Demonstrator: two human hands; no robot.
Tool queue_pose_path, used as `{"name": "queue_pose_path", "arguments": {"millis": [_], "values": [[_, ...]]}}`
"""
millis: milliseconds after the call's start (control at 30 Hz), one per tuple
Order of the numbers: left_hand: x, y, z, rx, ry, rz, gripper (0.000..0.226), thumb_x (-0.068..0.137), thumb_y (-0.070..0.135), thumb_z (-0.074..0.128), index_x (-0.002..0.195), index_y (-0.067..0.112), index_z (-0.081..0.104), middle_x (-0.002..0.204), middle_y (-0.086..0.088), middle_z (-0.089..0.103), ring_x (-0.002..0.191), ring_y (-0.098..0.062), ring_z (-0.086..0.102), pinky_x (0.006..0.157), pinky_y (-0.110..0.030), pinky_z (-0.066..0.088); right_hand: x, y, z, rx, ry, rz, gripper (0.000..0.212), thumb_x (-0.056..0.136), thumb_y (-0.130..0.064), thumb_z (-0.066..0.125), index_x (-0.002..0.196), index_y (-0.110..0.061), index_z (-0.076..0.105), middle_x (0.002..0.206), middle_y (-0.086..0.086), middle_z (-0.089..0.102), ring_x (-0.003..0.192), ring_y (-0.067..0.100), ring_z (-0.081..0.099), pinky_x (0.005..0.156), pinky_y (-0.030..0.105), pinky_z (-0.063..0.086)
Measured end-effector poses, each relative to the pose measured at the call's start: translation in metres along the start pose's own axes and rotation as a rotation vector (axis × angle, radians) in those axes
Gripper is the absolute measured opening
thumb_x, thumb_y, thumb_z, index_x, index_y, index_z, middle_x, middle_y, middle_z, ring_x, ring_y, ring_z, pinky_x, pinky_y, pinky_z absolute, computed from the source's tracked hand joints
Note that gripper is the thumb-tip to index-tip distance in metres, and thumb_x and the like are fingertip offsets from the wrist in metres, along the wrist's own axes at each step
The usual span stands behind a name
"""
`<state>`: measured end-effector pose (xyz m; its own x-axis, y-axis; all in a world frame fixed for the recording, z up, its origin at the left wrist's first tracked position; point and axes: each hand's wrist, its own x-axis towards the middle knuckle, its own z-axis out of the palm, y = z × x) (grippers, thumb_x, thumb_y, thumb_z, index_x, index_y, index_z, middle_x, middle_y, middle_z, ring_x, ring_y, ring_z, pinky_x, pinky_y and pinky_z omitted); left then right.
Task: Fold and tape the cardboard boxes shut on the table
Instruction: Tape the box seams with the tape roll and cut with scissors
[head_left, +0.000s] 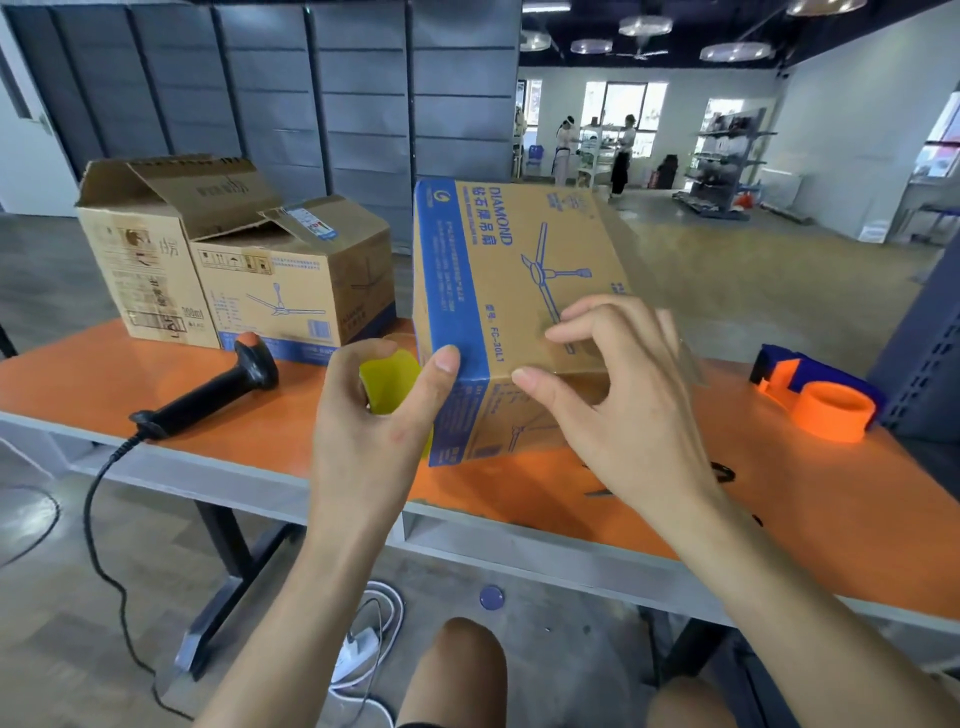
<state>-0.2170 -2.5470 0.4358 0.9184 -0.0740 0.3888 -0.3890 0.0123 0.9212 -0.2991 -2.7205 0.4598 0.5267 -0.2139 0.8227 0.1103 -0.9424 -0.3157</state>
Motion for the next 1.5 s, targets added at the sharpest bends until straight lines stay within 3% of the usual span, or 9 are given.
{"name": "queue_pose_path", "arguments": {"millis": [200, 367, 633, 933, 1133, 1267, 1367, 1433, 1500], "values": [[0.004, 0.001, 0.002, 0.003, -0.055, -0.023, 0.065, 0.062, 0.078, 0.071, 0.109, 0.035, 0.061, 0.101, 0.007, 0.068, 0.098, -0.015, 0.065, 0.082, -0.038, 0.054, 0.008, 0.001, 0.0, 0.023, -0.065, 0.04, 0.026, 0.089, -0.033, 0.073, 0.106, -0.015, 0.065, 0.117, -0.005, 0.06, 0.109, 0.017, 0.048, 0.096, 0.011, 0.028], [0.01, 0.0, 0.005, 0.066, -0.013, -0.032, 0.062, 0.064, 0.087, 0.064, 0.104, 0.039, 0.061, 0.082, 0.027, 0.06, 0.085, -0.004, 0.059, 0.072, -0.032, 0.047, 0.01, 0.004, 0.008, -0.005, -0.045, 0.039, 0.03, 0.092, -0.046, 0.062, 0.104, -0.018, 0.065, 0.114, -0.006, 0.06, 0.106, 0.019, 0.048, 0.092, 0.031, 0.039], [0.028, 0.005, 0.007, 0.12, -0.012, -0.019, 0.062, 0.069, 0.091, 0.057, 0.103, 0.04, 0.06, 0.095, 0.01, 0.07, 0.093, -0.027, 0.071, 0.081, -0.059, 0.057, 0.03, 0.007, 0.021, -0.02, -0.001, -0.01, 0.021, 0.095, -0.037, 0.064, 0.099, -0.018, 0.072, 0.106, -0.005, 0.066, 0.097, 0.024, 0.053, 0.088, 0.037, 0.042], [0.038, 0.0, 0.01, 0.087, -0.001, 0.005, 0.053, 0.075, 0.084, 0.057, 0.102, 0.038, 0.06, 0.096, 0.01, 0.07, 0.094, -0.027, 0.07, 0.081, -0.058, 0.057, 0.046, 0.012, 0.033, -0.06, 0.013, -0.049, 0.022, 0.101, -0.033, 0.057, 0.093, -0.018, 0.071, 0.101, -0.005, 0.067, 0.092, 0.025, 0.052, 0.083, 0.039, 0.045], [0.034, -0.008, -0.001, -0.028, -0.02, 0.035, 0.011, 0.087, 0.041, 0.064, 0.098, 0.039, 0.063, 0.088, -0.003, 0.071, 0.081, -0.037, 0.07, 0.069, -0.062, 0.058, 0.047, 0.025, 0.035, -0.062, -0.107, -0.078, 0.033, 0.099, -0.006, 0.052, 0.127, -0.014, 0.069, 0.13, -0.001, 0.067, 0.123, 0.024, 0.055, 0.107, 0.043, 0.043], [0.018, -0.01, -0.009, -0.103, -0.068, -0.006, 0.018, 0.086, 0.04, 0.065, 0.101, 0.031, 0.069, 0.09, -0.023, 0.067, 0.075, -0.047, 0.066, 0.072, -0.071, 0.055, 0.05, 0.025, 0.03, -0.089, -0.165, -0.092, 0.044, 0.095, -0.001, 0.054, 0.137, -0.011, 0.061, 0.137, 0.0, 0.063, 0.133, 0.022, 0.05, 0.119, 0.032, 0.031], [0.008, -0.009, -0.009, -0.138, -0.133, -0.032, 0.006, 0.091, 0.031, 0.075, 0.095, 0.027, 0.074, 0.077, -0.016, 0.053, 0.07, -0.034, 0.05, 0.074, -0.041, 0.061, 0.052, 0.022, 0.023, -0.097, -0.187, -0.066, 0.045, 0.096, -0.003, 0.054, 0.139, -0.014, 0.06, 0.14, -0.003, 0.061, 0.138, 0.018, 0.046, 0.117, 0.022, 0.023], [0.004, -0.005, -0.005, -0.132, -0.142, -0.01, 0.009, 0.09, 0.025, 0.075, 0.084, 0.031, 0.078, 0.071, 0.004, 0.047, 0.072, -0.013, 0.045, 0.067, -0.016, 0.045, 0.047, 0.021, 0.017, -0.083, -0.173, -0.036, 0.044, 0.096, -0.004, 0.056, 0.138, -0.016, 0.061, 0.141, -0.004, 0.06, 0.137, 0.016, 0.046, 0.116, 0.021, 0.024], [0.001, 0.002, 0.001, -0.082, -0.145, 0.001, 0.011, 0.086, 0.028, 0.078, 0.08, 0.036, 0.08, 0.081, -0.007, 0.048, 0.077, -0.007, 0.045, 0.069, -0.008, 0.036, 0.035, 0.018, 0.013, -0.053, -0.14, -0.016, 0.04, 0.095, -0.005, 0.058, 0.132, -0.017, 0.066, 0.139, -0.004, 0.06, 0.131, 0.017, 0.048, 0.114, 0.02, 0.027]]}}
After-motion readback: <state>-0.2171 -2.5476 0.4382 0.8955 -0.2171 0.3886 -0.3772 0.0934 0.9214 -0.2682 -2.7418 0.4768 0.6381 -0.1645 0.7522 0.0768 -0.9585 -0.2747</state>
